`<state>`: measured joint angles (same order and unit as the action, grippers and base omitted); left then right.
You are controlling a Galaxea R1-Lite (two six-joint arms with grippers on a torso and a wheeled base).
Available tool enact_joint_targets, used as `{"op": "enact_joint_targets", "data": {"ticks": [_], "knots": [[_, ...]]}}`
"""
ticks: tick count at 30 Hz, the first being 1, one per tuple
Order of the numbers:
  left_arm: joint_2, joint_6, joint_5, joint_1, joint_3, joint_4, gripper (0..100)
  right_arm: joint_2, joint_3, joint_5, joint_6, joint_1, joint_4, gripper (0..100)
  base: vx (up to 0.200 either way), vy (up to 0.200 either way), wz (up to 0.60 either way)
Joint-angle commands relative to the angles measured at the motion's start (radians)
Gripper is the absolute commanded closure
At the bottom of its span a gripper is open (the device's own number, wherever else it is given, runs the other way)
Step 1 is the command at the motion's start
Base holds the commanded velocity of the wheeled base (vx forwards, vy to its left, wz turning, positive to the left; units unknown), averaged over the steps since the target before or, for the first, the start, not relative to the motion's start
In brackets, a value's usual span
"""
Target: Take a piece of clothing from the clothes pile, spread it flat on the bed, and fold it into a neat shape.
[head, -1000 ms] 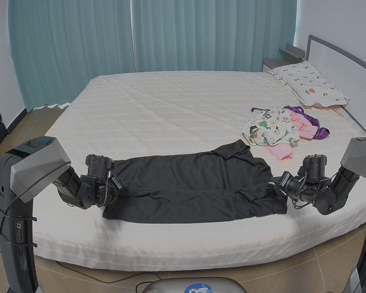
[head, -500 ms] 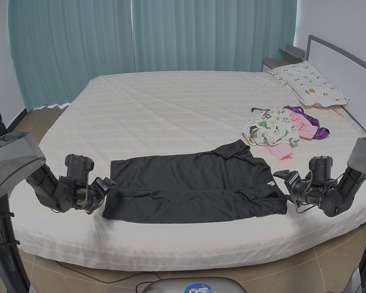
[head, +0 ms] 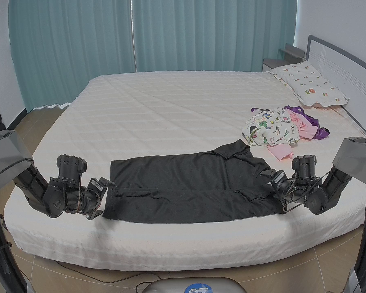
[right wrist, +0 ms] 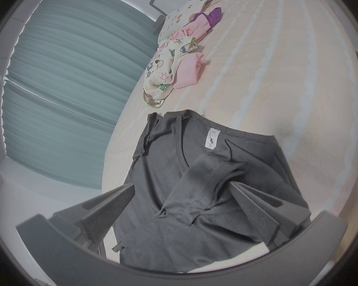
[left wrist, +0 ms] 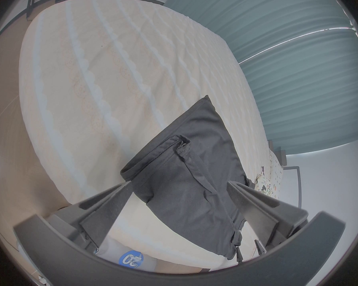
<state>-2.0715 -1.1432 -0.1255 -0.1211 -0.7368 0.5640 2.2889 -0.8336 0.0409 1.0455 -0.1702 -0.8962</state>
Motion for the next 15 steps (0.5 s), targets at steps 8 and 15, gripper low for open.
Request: {"op": "enact_joint_targets", "data": {"ticks": [8, 15], "knots": [[-0.021, 0.0, -0.002, 0.003, 0.0, 0.004, 0, 0.052, -0.056, -0.012, 0.001, -0.005, 0.052, 0, 0.0, 0.0, 0.0], [-0.022, 0.0, -0.005, 0.006, 0.0, 0.004, 0, 0.086, -0.094, -0.012, 0.001, -0.005, 0.049, 0, 0.0, 0.0, 0.0]]}}
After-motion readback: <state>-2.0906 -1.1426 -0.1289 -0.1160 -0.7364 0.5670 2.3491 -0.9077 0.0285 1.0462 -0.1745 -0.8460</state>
